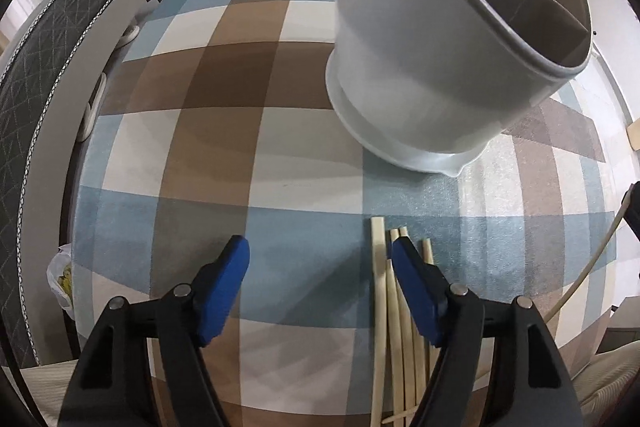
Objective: Organize utensils
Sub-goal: 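Close the right tool on a chopstick while the left tool grasps another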
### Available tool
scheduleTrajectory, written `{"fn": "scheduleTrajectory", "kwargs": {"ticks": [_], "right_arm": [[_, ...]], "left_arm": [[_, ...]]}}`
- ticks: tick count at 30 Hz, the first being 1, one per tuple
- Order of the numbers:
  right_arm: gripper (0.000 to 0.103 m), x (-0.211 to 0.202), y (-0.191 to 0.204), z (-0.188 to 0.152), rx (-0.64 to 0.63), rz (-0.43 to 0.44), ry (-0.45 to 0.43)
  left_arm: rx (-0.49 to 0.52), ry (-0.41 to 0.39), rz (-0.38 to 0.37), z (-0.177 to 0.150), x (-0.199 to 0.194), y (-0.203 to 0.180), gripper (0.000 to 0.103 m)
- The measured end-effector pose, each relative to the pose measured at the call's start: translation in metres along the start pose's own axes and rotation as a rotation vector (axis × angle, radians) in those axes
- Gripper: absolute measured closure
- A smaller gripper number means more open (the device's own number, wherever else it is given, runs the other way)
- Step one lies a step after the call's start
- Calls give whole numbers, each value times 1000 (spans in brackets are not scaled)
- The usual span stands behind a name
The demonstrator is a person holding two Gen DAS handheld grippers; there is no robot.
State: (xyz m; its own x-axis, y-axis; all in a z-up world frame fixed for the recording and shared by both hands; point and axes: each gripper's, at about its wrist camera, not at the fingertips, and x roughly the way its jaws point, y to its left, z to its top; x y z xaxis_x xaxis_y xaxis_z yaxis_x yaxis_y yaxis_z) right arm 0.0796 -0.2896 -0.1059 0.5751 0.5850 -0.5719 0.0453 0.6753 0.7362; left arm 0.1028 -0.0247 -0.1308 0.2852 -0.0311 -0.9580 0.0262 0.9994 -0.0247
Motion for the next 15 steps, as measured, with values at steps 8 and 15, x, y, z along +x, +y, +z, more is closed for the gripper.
{"fn": "scheduleTrajectory", "kwargs": {"ticks": [8, 15], "right_arm": [[98, -1, 5, 1, -22, -9, -8], [98, -1, 4, 2, -16, -5, -8]], "left_arm": [[19, 19, 51, 3, 3, 0, 33], [41, 41, 53, 8, 5, -8, 56]]}}
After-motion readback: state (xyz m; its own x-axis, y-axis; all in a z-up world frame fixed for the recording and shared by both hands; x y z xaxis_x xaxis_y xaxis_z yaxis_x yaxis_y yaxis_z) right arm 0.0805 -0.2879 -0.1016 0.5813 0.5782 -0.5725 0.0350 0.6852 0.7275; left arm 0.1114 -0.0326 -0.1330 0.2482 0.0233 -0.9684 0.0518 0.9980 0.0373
